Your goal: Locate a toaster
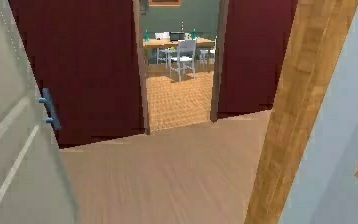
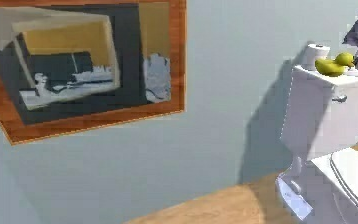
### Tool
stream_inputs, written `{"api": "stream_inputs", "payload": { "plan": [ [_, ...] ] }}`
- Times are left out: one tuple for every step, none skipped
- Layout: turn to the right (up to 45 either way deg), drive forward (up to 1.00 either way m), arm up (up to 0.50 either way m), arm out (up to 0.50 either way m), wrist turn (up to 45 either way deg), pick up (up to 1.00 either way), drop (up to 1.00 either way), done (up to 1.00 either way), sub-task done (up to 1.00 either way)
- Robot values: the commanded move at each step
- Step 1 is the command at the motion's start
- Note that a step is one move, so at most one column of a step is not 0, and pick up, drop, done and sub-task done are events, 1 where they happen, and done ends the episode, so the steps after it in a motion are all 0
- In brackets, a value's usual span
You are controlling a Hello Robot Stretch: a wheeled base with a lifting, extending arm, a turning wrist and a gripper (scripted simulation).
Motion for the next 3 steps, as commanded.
{"api": "stream_inputs", "payload": {
  "plan": [
    [0.0,0.75,0.00,0.00,0.0,0.00,0.00,0.00,0.00],
    [0.0,1.00,0.00,0.00,0.0,0.00,0.00,0.00,0.00],
    [0.0,0.45,0.00,0.00,0.0,0.00,0.00,0.00,0.00]
  ]
}}
